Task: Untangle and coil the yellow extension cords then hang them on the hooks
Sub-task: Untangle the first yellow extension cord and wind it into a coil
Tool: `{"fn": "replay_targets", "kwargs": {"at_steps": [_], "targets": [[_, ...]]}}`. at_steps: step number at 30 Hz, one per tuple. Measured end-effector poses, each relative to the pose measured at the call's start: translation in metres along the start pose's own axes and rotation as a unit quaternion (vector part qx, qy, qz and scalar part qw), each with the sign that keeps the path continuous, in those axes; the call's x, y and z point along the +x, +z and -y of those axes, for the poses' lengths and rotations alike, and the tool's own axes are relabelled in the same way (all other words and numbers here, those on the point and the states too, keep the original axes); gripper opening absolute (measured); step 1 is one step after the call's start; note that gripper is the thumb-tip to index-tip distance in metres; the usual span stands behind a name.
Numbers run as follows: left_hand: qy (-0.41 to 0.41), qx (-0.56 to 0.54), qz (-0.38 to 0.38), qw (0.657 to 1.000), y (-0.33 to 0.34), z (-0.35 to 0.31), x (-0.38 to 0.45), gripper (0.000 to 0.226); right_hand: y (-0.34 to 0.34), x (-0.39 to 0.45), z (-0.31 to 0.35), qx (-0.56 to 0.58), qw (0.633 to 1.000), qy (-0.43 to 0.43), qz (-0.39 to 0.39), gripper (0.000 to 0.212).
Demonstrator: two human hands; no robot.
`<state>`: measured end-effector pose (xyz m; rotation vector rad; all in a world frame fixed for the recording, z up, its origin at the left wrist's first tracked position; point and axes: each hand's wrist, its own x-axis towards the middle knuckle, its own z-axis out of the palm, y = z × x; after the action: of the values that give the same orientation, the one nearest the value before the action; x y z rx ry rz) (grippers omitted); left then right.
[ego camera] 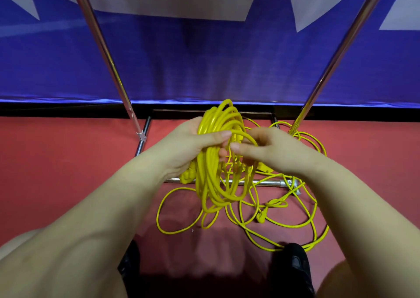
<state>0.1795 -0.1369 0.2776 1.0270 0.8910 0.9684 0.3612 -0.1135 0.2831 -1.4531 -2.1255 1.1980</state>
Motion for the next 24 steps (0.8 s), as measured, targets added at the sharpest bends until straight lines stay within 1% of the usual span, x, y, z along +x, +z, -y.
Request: {"fn": "replay_targets", "kwargs": {"at_steps": [2,4,7,8,10,11,12,13,14,16,19,21,24], "targets": [[0.022,-0.02,-0.032,0.999,-0.003,-0.005,0.001,0.012,0.006,0.001,-0.013,-0.118,0.991,0.04,0.057,0.026],[0.039,-0.06,-0.073,0.995,-0.008,-0.011,0.003,0.012,0.011,0.002,-0.02,-0.173,0.981,0.05,0.071,0.016],[0.063,-0.105,-0.124,0.985,-0.018,-0.02,0.006,0.009,0.013,0.001,-0.024,-0.201,0.974,0.072,0.081,0.02],[0.069,-0.115,-0.139,0.981,-0.022,-0.022,0.008,0.01,0.013,0.001,-0.025,-0.203,0.973,0.077,0.076,0.022],[0.077,-0.122,-0.167,0.975,-0.029,-0.024,0.01,0.008,0.011,0.002,-0.026,-0.175,0.98,0.077,0.046,0.019],[0.077,-0.12,-0.177,0.974,-0.031,-0.024,0.01,0.007,0.01,0.003,-0.024,-0.133,0.988,0.076,0.02,0.017],[0.076,-0.114,-0.182,0.974,-0.033,-0.024,0.011,0.006,0.009,0.003,-0.021,-0.063,0.995,0.077,-0.012,0.017],[0.071,-0.105,-0.183,0.975,-0.033,-0.023,0.011,0.006,0.007,0.004,-0.017,0.029,0.995,0.08,-0.046,0.016],[0.065,-0.096,-0.181,0.977,-0.032,-0.022,0.011,0.006,0.004,0.004,-0.012,0.125,0.986,0.084,-0.072,0.014],[0.047,-0.073,-0.166,0.982,-0.028,-0.019,0.01,0.01,-0.002,0.003,-0.002,0.269,0.953,0.096,-0.099,0.011],[0.026,-0.016,-0.115,0.993,-0.02,-0.013,0.008,0.017,-0.006,0.002,0.009,0.413,0.895,0.135,-0.101,0.009],[0.011,0.01,-0.087,0.996,-0.014,-0.007,0.007,0.02,-0.007,0.003,0.013,0.492,0.848,0.167,-0.103,0.014],[0.003,0.034,-0.036,0.999,-0.007,0.0,0.007,0.027,-0.007,0.004,0.018,0.578,0.785,0.194,-0.108,0.019]]}}
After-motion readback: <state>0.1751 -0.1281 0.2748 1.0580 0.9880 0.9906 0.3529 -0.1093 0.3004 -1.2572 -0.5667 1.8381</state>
